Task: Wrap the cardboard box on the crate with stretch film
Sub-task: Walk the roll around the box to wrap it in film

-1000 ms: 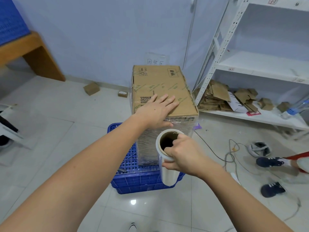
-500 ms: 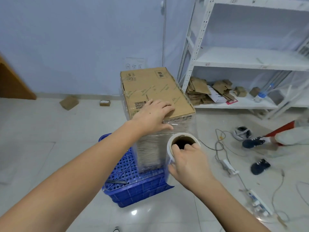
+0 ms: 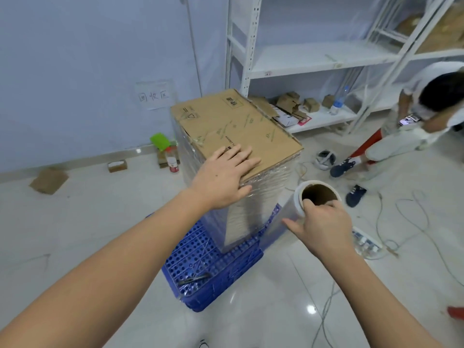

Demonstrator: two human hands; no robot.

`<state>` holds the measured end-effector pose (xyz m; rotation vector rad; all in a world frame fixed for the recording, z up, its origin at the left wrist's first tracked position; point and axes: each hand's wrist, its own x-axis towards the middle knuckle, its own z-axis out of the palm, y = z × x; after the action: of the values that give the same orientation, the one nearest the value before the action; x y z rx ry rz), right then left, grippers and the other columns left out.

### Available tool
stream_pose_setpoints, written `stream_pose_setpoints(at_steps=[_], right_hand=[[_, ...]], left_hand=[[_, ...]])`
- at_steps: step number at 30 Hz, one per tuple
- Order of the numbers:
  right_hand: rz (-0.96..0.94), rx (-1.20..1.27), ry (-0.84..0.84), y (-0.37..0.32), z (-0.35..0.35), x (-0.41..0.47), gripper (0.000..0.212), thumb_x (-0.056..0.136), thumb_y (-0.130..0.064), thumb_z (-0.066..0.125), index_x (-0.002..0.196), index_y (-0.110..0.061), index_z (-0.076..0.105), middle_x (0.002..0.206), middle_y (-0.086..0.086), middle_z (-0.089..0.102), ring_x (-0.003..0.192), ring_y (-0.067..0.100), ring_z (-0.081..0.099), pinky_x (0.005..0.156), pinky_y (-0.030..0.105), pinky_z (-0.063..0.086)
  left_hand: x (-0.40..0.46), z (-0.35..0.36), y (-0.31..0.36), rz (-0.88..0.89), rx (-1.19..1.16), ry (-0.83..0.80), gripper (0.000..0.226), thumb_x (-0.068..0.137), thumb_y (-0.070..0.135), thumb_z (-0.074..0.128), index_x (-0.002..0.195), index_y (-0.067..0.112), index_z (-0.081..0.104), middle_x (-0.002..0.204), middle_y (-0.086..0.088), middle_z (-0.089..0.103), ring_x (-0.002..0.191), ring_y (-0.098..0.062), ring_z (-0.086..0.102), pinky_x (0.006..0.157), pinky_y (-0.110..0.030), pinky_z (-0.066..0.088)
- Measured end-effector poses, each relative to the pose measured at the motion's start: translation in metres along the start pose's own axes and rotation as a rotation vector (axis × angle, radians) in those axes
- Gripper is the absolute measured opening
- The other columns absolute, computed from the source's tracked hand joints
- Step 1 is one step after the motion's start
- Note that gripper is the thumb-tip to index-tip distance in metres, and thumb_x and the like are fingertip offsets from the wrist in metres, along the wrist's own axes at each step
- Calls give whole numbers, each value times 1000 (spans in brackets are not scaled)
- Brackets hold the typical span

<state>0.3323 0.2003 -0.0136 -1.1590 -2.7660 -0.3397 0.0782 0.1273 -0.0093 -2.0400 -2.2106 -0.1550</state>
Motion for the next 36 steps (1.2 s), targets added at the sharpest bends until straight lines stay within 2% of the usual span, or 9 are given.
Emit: stream_pose_setpoints(at_steps=[3,7,10,12,17,20,25,29,36], right_hand=[[9,-42,-28,4,1,10,60,72,-81,48,66,-22,39,47,-8,32,55,23,44,58,33,37],[-47,22,-45,23,1,4,52,71,-64,72,65,-19,47,53,-3,45,64,27,50,56,33,45],[-158,99,-41,39,-7,-8,48,72,-71,58,67,-23,58,58,-6,55,72,19,49,65,33,47],[-278,122,-56,38,-17,-16,49,72,-74,50,64,-26,58,56,-9,54,66,16,48,70,34,46],[-427,210,76,9,-23,-29,45,66,-59,74,55,-24,48,47,-12,39,49,13,38,66,20,21],[-464,282,121,-4,-24,-28,47,60,-50,85,53,-20,50,45,-6,43,48,19,45,67,16,14],[-580,281,87,-33,-21,-17,43,64,-50,78,53,-20,49,44,-5,42,45,18,42,71,19,19],[-645,308,49,-45,-19,-11,45,69,-47,73,56,-23,37,47,-7,33,47,16,31,74,25,33],[-609,153,-23,-48,-31,-20,46,68,-53,72,68,-24,36,54,-9,49,53,18,47,71,32,43]], left_hand=[[-2,0,-1,-25,5,0,77,97,74,37,162,37,20,172,5,14,158,-19,12,128,-42,8],[2,-1,6,-53,10,17,72,99,71,35,162,38,20,171,5,18,158,-20,15,128,-43,11],[6,-1,11,-69,9,15,69,101,68,35,161,38,21,171,4,20,157,-21,16,128,-45,13],[4,-1,12,-70,-6,22,67,102,67,35,161,39,22,170,5,20,157,-21,16,128,-45,13],[0,3,12,-70,-28,31,64,103,65,36,160,40,22,170,7,20,157,-19,16,127,-45,12],[1,4,12,-82,-39,28,63,103,65,37,160,41,24,170,8,20,157,-19,16,127,-45,12],[0,2,14,-94,-24,13,62,103,65,36,160,42,23,170,9,18,157,-18,15,127,-45,11],[-2,-1,15,-96,-10,12,62,103,64,35,160,42,24,170,10,18,157,-16,15,127,-43,10],[-3,-3,13,-102,-31,0,63,103,65,34,160,42,22,171,10,17,158,-15,14,128,-44,10]])
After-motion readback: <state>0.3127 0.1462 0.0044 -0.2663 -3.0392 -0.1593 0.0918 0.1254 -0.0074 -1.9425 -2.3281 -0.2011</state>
